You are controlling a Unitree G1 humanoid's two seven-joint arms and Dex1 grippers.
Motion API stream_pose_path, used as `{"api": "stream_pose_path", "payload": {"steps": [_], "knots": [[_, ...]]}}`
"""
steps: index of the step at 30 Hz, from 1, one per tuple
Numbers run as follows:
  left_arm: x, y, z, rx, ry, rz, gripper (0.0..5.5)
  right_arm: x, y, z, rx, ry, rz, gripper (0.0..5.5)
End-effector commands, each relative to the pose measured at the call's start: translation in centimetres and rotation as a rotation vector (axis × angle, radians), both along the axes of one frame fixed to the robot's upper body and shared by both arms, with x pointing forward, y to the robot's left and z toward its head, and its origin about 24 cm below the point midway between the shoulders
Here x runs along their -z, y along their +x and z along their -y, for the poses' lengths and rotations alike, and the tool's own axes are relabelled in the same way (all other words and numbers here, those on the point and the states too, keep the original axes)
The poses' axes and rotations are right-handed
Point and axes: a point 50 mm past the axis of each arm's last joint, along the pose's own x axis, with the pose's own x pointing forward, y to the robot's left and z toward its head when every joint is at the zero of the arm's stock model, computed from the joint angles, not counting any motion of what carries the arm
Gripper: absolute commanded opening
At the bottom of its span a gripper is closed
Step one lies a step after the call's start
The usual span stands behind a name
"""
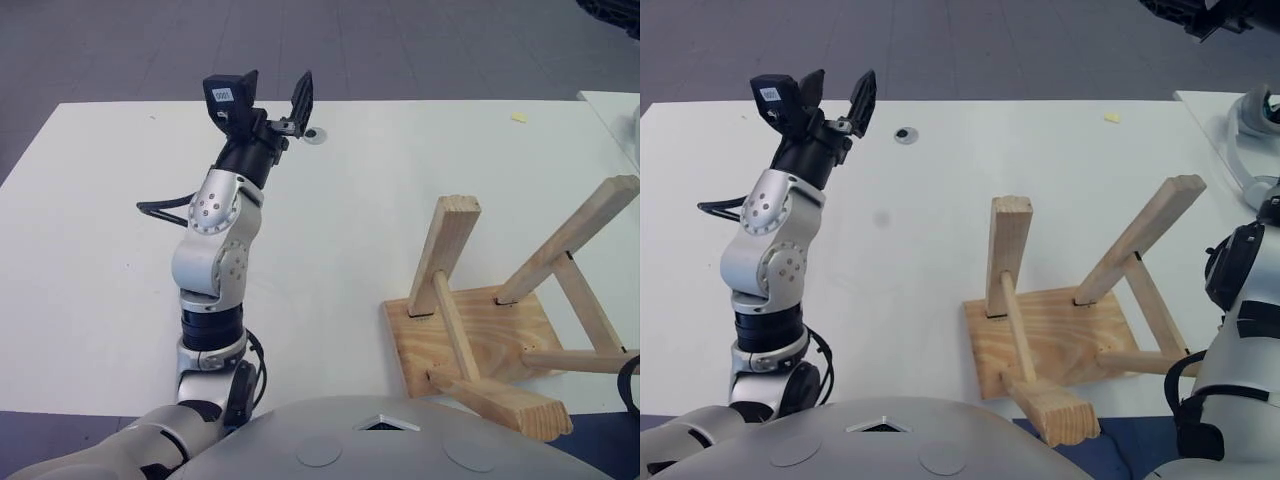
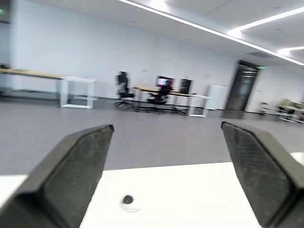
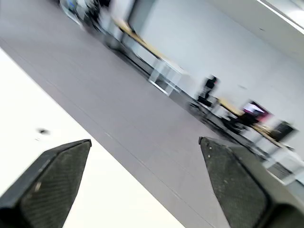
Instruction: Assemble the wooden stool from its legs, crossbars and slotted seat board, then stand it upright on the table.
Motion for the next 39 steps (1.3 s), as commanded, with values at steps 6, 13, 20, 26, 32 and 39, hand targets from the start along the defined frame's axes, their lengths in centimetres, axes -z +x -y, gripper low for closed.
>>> {"api": "stream_pose_path", "payload": {"steps": [6, 13, 20, 26, 32, 39], "knots": [[-1.5, -1.5, -1.1, 0.361, -0.054, -0.002, 4.23, 1.5, -4.8, -2.4, -0.442, -0.026, -0.405, 4.23], [-4.0, -2.1, 2.5, 0.73, -0.108, 0.015, 4.23, -1.6, -2.5, -2.0, -0.432, 0.103, -0.453, 4.23], [-4.2, -2.4, 7.3, 0.954, 0.007, 0.002, 4.23, -5.7, 0.0, -6.5, -0.417, -0.153, -0.443, 4.23], [-4.2, -4.9, 9.5, 1.227, 0.004, -0.129, 4.23, -6.8, 1.0, -6.0, -0.259, -0.4, -0.434, 4.23], [-2.2, -4.4, 9.7, 1.175, 0.103, -0.295, 4.23, -6.1, 1.2, -5.1, -0.243, -0.361, -0.441, 4.23], [-0.7, -4.0, 10.3, 1.153, 0.175, -0.376, 4.23, -6.2, 1.3, -5.2, -0.256, -0.334, -0.422, 4.23]]}}
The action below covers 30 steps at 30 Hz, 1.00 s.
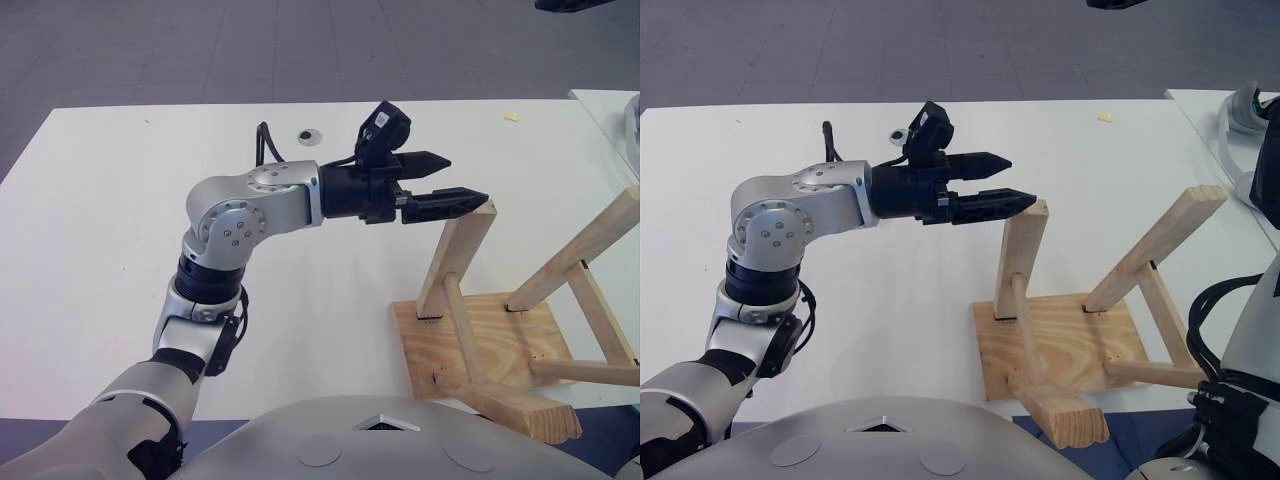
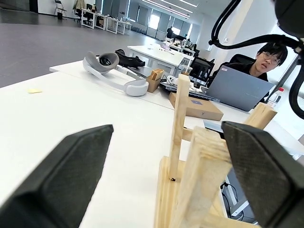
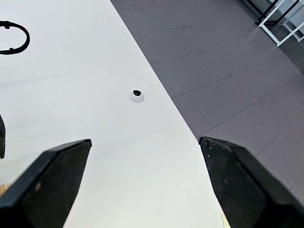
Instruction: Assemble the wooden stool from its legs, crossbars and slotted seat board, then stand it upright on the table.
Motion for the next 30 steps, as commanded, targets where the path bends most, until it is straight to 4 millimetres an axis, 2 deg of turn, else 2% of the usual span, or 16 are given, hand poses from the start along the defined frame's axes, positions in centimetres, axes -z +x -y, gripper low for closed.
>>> {"api": "stream_pose_path", "payload": {"steps": [1, 5, 8, 11, 19, 26, 30], "knots": [[0.4, -0.6, 0.6, 0.082, 0.043, -0.015, 4.23, -0.6, -0.2, 0.1, 0.003, -0.014, 0.02, 4.23], [0.2, -1.2, 0.7, 0.129, 0.03, -0.02, 4.23, -0.2, -0.1, 0.5, 0.02, -0.007, 0.011, 4.23], [0.6, -0.9, 0.8, 0.101, 0.05, -0.026, 4.23, 0.0, 0.0, 0.5, 0.026, -0.003, 0.015, 4.23], [1.2, -0.4, 0.8, 0.059, 0.086, -0.036, 3.69, -0.1, 0.1, 0.3, 0.025, 0.01, 0.025, 4.23], [1.9, -0.9, 1.1, 0.112, 0.111, -0.065, 2.44, 0.8, 0.3, 1.1, 0.061, 0.04, 0.018, 4.23], [2.0, -0.3, 0.8, 0.079, 0.106, -0.065, 1.22, 0.6, 0.4, 0.7, 0.062, 0.042, 0.029, 4.23], [2.0, 1.5, -0.9, -0.03, 0.119, -0.038, 1.11, 0.9, 0.4, 1.1, 0.078, 0.046, 0.036, 4.23]]}}
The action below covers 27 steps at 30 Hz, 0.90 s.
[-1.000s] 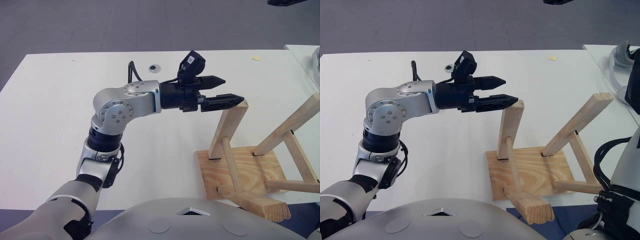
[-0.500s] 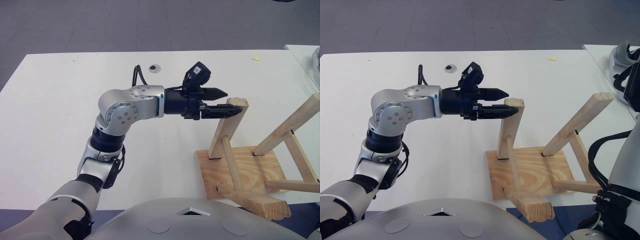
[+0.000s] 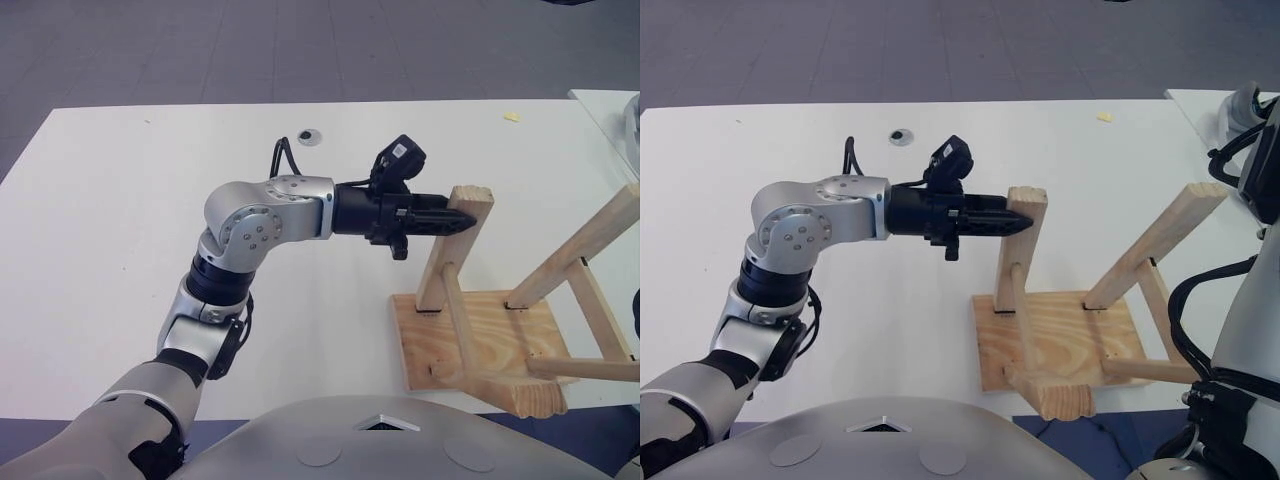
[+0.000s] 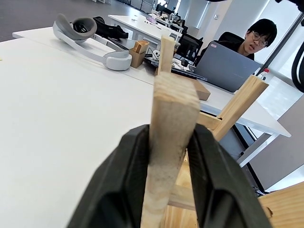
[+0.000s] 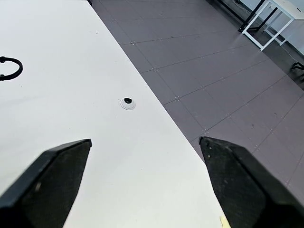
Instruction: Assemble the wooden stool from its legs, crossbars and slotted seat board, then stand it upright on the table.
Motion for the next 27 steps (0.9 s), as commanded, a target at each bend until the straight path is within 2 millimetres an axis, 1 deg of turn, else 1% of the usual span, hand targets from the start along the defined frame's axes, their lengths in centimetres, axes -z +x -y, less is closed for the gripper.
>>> {"api": "stream_pose_path", "payload": {"steps": [1, 4, 5, 8, 12, 14, 18, 20, 23, 25, 27], "knots": [[-0.1, 2.1, -2.8, -0.139, 0.05, 0.043, 1.1, 0.6, 0.2, 0.3, 0.012, 0.001, 0.001, 4.23], [-0.8, 2.8, -5.7, -0.197, 0.084, 0.094, 1.08, 1.0, 0.2, 0.8, 0.024, 0.014, -0.007, 4.23], [-1.1, 3.0, -6.3, -0.206, 0.097, 0.113, 1.08, 1.2, 0.1, 1.0, 0.031, 0.017, -0.01, 4.23], [-1.8, 3.2, -8.5, -0.173, 0.152, 0.167, 1.06, 1.7, 0.1, 1.5, 0.046, 0.03, -0.02, 4.23], [-3.0, 4.3, -12.6, -0.079, 0.221, 0.229, 1.03, 2.2, 0.0, 2.0, 0.054, 0.06, -0.031, 4.23], [-3.2, 4.9, -13.8, -0.048, 0.261, 0.249, 1.02, 2.5, 0.0, 2.2, 0.06, 0.071, -0.04, 4.23], [-3.4, 6.4, -15.6, -0.057, 0.311, 0.292, 1.02, 3.0, 0.1, 2.2, 0.058, 0.092, -0.053, 4.23], [-3.6, 7.0, -15.9, -0.029, 0.283, 0.318, 1.02, 3.2, 0.0, 2.4, 0.058, 0.107, -0.06, 4.23], [-4.1, 8.5, -15.3, -0.002, 0.257, 0.402, 1.02, 4.3, -0.1, 3.0, 0.06, 0.134, -0.095, 4.23], [-4.2, 8.9, -15.1, 0.027, 0.265, 0.437, 1.02, 4.8, -0.1, 3.3, 0.061, 0.157, -0.108, 4.23], [-4.4, 9.4, -15.0, 0.017, 0.256, 0.482, 1.02, 5.3, -0.2, 3.5, 0.06, 0.172, -0.118, 4.23]]}}
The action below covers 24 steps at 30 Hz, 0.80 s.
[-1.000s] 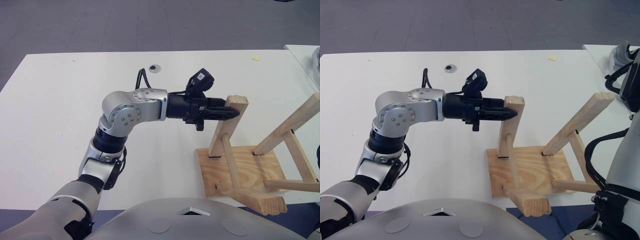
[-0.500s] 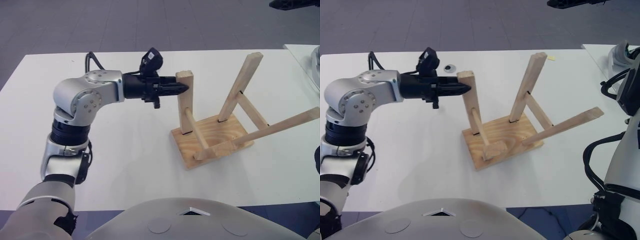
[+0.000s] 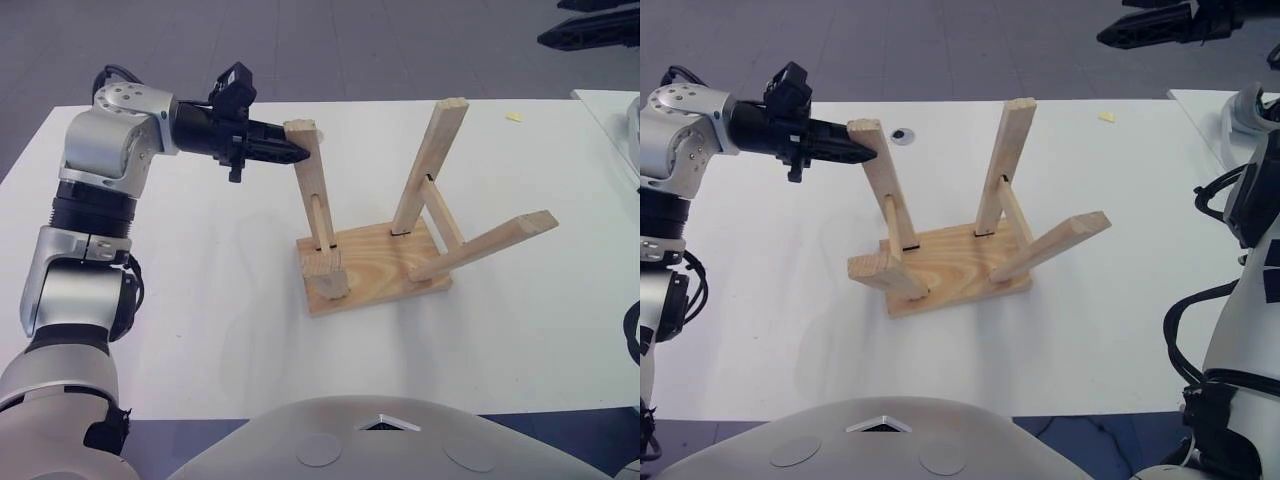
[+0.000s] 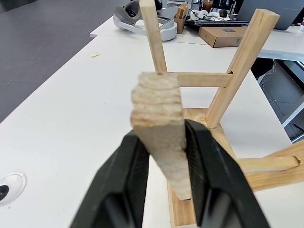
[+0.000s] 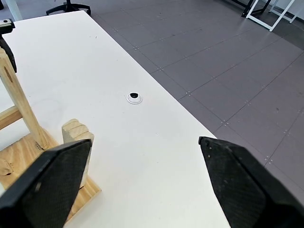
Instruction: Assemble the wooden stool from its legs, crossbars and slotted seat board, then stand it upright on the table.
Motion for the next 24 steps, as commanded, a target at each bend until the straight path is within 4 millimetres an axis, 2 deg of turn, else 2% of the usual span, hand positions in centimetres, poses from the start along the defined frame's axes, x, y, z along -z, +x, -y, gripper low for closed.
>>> {"api": "stream_pose_path", "payload": {"steps": [1, 3, 5, 8, 10, 12, 14, 16, 17, 18, 19, 20, 22, 23, 24], "knots": [[-1.7, 1.1, 0.4, 0.0, 0.006, 0.157, 1.02, 0.4, -0.3, 0.5, -0.002, 0.032, -0.002, 4.23], [-1.7, 1.5, 0.5, -0.006, 0.006, 0.196, 1.02, 0.6, -0.4, 0.8, -0.001, 0.048, -0.005, 4.23], [-1.5, 1.8, 0.5, -0.008, 0.004, 0.197, 1.67, 1.0, -0.4, 0.8, 0.0, 0.056, -0.013, 4.23], [-0.6, 2.4, 0.3, -0.026, 0.012, 0.193, 2.17, 1.4, -0.1, 0.3, -0.01, 0.071, -0.025, 4.23], [-0.3, 3.2, -0.1, -0.09, -0.007, 0.224, 2.59, 1.5, 0.1, -0.2, -0.02, 0.085, -0.031, 4.23], [-1.2, 4.0, -1.0, -0.197, -0.069, 0.33, 2.64, 1.8, 0.2, -0.2, -0.005, 0.098, -0.025, 4.23], [-4.5, 4.0, -2.7, -0.363, -0.287, 0.485, 2.64, 2.8, 0.0, 0.5, 0.023, 0.127, -0.038, 4.23], [-7.8, 3.1, -5.1, -0.533, -0.596, 0.529, 2.64, 3.8, -0.3, 1.2, 0.054, 0.205, -0.059, 4.23], [-8.4, 2.3, -6.3, -0.589, -0.716, 0.516, 2.64, 4.2, -0.5, 1.5, 0.068, 0.247, -0.063, 4.23], [-7.9, 1.1, -7.6, -0.665, -0.78, 0.507, 2.64, 5.0, -0.7, 2.0, 0.104, 0.28, -0.055, 4.23], [-6.8, -0.1, -8.7, -0.744, -0.783, 0.494, 2.64, 6.1, -1.0, 2.8, 0.158, 0.295, -0.051, 4.23], [-3.9, -1.2, -9.9, -0.878, -0.651, 0.461, 2.64, 8.0, -1.5, 3.7, 0.234, 0.253, -0.034, 4.23], [4.4, -3.9, -12.4, -1.198, -0.314, 0.285, 2.64, 13.3, -2.9, 4.7, 0.365, 0.09, -0.018, 4.23], [9.1, -6.0, -12.4, -1.29, -0.16, 0.178, 2.64, 16.6, -3.9, 4.0, 0.397, 0.03, -0.026, 4.23], [12.7, -7.7, -11.7, -1.366, -0.114, 0.025, 2.64, 19.3, -5.0, 3.0, 0.422, -0.005, -0.039, 4.23]]}}
